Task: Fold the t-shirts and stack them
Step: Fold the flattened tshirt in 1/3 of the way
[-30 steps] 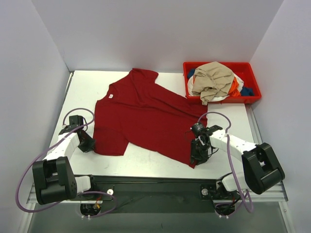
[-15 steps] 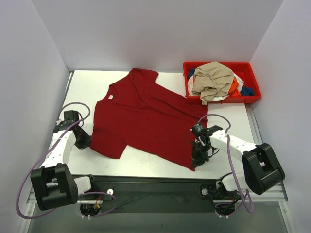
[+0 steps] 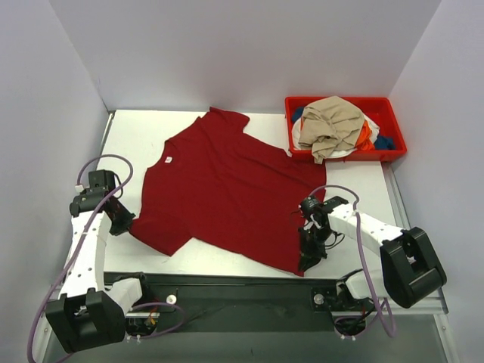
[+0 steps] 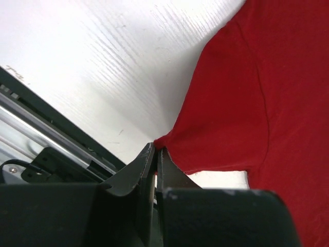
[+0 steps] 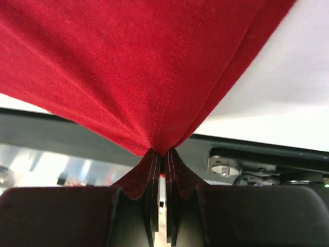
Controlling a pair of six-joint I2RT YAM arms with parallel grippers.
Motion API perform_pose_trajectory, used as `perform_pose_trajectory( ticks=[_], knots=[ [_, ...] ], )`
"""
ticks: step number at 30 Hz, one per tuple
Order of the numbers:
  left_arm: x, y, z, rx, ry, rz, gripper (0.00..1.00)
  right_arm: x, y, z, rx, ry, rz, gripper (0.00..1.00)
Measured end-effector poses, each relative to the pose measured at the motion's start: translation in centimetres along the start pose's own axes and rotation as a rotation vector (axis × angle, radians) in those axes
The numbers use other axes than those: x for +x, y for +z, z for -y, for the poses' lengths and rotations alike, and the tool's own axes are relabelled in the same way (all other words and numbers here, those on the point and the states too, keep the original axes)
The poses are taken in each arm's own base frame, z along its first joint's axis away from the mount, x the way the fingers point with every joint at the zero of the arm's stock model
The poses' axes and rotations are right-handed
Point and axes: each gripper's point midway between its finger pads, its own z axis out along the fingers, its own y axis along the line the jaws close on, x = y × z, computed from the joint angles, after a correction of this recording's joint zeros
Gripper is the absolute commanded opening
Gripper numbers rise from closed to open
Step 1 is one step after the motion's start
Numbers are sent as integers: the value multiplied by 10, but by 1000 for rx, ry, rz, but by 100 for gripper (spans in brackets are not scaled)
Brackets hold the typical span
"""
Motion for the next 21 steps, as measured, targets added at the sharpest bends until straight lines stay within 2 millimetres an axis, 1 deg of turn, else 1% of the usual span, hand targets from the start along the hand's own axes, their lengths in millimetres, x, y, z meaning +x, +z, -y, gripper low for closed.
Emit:
perform_pose_trajectory(
  ticks=[6,8,11,14,16,21],
  knots=[
    [-9,-26,-8,0,16,60,0,14,-3,-5,-30,-16,-57,0],
    [-11,-32,-9,6,28,78,0,17,-6,-5,-35,-20,-57,0],
    [-12,-35,-5,23,55,87,0,17,-12,-8,-40,-15,-44,0],
    [-9,-34,7,54,108,68,0,11,-20,-13,-48,-9,-19,0],
    [-9,-33,20,75,155,59,0,4,-25,-16,-54,-3,5,0],
    [-14,-31,75,158,282,56,0,-16,-36,-16,-63,61,45,0]
  ],
)
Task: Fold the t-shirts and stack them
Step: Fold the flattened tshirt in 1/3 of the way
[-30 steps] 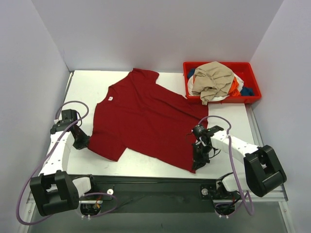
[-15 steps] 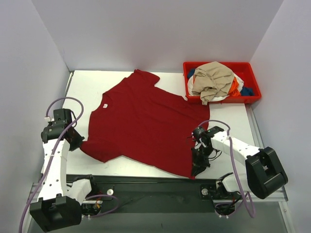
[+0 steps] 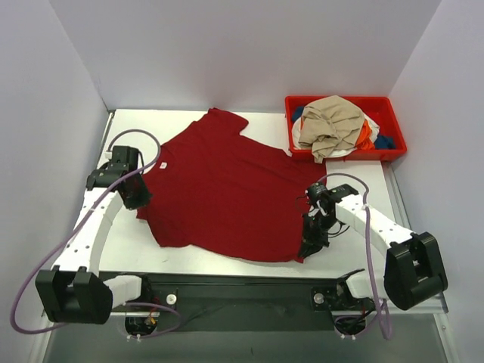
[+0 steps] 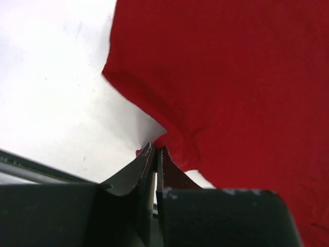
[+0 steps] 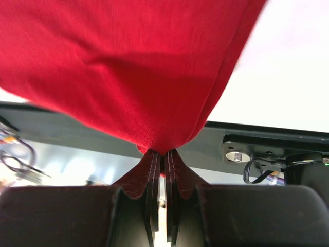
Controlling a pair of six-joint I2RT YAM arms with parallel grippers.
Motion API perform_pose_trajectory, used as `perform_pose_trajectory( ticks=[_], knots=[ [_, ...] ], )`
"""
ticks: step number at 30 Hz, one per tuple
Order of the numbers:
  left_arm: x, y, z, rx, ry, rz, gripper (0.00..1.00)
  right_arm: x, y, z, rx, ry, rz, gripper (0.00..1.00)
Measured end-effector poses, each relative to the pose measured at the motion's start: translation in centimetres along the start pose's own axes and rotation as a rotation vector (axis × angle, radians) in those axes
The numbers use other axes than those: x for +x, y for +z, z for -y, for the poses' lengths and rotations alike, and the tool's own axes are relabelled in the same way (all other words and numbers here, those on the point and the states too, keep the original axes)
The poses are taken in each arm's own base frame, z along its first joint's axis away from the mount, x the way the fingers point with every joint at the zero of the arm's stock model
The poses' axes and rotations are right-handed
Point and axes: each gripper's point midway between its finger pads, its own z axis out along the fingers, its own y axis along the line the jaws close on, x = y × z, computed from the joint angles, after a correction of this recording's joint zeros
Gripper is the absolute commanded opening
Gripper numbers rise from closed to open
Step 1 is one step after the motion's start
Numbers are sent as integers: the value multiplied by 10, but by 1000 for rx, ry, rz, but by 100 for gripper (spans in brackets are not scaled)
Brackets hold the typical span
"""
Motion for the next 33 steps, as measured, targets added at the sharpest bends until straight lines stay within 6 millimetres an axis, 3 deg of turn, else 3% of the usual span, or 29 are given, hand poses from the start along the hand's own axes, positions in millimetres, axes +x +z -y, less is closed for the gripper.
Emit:
perform_pose_trajectory(
  ticks=[9,16,28,33],
  knots=[
    [-62,24,58,97,58,41,0,-50,-17,-1,-5,92,45,0],
    [-101,36,96,170,89,75,0,-77,-22,5,12,128,65,0],
    [-147,56,143,251,107,106,0,-121,-29,19,29,187,93,0],
    [-155,72,157,257,122,94,0,-135,-27,21,43,190,93,0]
  ],
)
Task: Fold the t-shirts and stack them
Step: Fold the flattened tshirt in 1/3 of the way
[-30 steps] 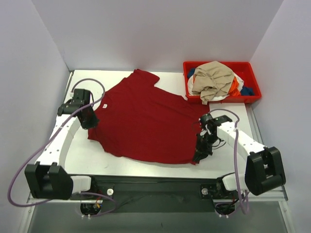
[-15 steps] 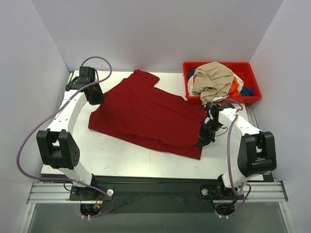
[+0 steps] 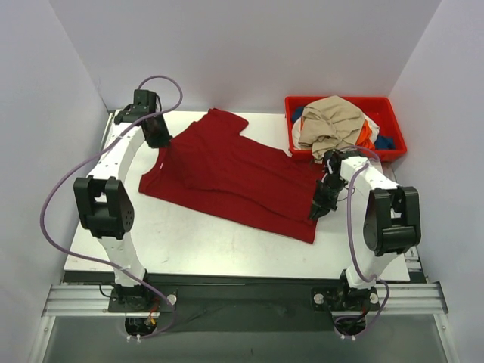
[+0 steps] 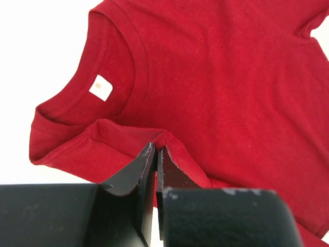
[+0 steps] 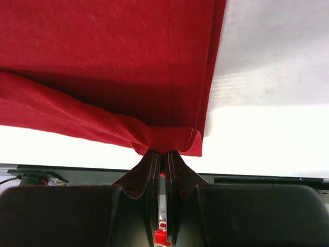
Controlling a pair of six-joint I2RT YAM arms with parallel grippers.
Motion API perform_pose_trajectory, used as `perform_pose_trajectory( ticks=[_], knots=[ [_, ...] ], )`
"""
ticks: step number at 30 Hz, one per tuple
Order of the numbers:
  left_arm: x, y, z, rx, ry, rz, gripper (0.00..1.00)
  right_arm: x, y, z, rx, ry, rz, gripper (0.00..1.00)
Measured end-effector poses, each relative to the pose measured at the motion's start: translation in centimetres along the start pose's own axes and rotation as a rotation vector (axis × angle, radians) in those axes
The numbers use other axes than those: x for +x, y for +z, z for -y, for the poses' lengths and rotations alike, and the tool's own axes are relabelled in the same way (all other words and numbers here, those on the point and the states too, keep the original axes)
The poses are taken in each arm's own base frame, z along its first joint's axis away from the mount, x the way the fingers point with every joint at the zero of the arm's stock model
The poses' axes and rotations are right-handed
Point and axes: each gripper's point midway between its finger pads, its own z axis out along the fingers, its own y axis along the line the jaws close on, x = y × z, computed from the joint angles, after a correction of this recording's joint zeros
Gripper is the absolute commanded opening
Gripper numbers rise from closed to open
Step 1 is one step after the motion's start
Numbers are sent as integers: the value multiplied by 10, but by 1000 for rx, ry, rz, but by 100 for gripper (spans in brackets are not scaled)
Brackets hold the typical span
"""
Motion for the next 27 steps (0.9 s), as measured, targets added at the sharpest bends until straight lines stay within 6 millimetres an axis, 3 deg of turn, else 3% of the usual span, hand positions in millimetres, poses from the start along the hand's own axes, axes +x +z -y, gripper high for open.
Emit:
perform_pose_trajectory(
  ticks=[13,15,20,23,27],
  knots=[
    [-14,29,14,9,28,-6,0,-16,5,8,40,18,14,0],
    [-19,36,17,11,32,-8,0,-19,6,9,45,21,15,5],
    [-27,46,24,18,50,-8,54,-30,5,8,53,31,38,43],
    [-28,47,25,19,52,-11,69,-38,0,7,52,39,67,56],
    [-31,46,26,21,53,-5,77,-52,-14,6,42,51,140,60]
  ],
)
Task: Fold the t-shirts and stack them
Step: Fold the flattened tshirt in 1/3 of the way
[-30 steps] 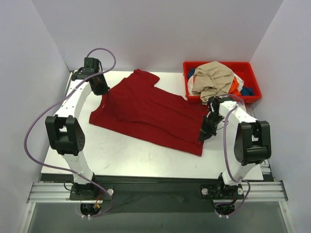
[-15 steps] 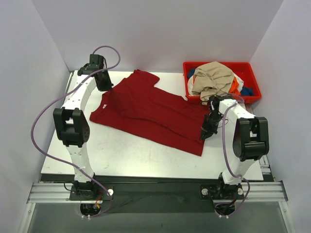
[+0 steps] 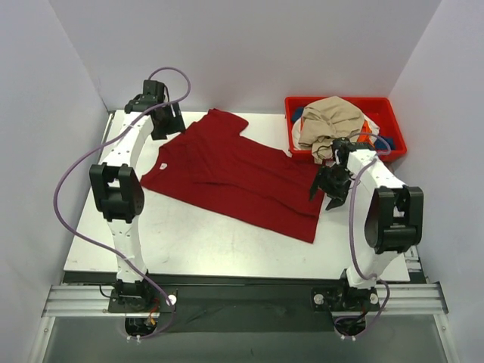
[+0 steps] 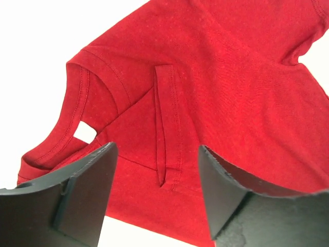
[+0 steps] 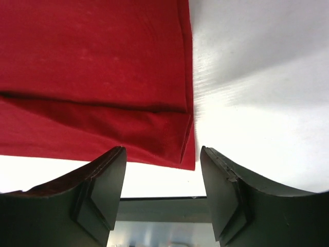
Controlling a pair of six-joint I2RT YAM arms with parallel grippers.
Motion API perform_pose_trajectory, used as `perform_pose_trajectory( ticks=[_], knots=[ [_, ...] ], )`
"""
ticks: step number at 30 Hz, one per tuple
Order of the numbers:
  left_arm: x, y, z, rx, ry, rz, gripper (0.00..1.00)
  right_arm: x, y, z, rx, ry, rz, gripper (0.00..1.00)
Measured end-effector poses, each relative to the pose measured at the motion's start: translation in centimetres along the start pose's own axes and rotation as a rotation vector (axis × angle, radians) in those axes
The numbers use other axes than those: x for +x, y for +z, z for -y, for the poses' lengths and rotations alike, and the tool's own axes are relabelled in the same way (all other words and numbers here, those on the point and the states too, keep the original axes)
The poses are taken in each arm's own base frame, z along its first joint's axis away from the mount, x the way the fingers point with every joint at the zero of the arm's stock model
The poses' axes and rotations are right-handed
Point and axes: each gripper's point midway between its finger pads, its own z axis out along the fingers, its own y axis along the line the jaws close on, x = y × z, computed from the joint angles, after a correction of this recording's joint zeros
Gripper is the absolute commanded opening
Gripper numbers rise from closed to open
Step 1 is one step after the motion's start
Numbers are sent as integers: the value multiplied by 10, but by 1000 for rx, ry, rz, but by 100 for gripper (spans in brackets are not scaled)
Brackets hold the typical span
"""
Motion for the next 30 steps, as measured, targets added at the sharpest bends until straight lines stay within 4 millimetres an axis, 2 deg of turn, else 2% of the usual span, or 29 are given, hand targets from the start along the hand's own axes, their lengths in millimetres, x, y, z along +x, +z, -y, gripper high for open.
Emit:
perform_pose_trajectory(
  ticks=[2,4,6,9,12,16,20,23,27,30],
  knots=[
    [3,2,-1,1,1,-1,79,-5,-11,-3,-18,-3,48,61],
    [17,3,-5,3,-1,-27,80,-8,-27,-11,-52,-28,111,61],
    [38,6,-11,9,-8,-66,80,-3,-39,-24,-80,-81,156,61],
    [73,14,-21,24,-32,-139,81,14,-45,-51,-117,-197,180,62],
    [101,26,-29,51,-69,-190,81,38,-35,-76,-159,-295,159,62],
    [125,41,-33,102,-136,-228,81,55,-11,-73,-150,-296,99,62],
    [134,52,-36,146,-190,-221,81,55,17,-68,-112,-280,44,62],
    [131,54,-37,177,-220,-200,81,53,33,-67,-91,-278,16,62],
    [132,51,-39,194,-235,-171,81,53,51,-64,-67,-276,-18,61],
    [135,49,-43,195,-241,-156,81,55,56,-62,-58,-275,-31,61]
  ],
)
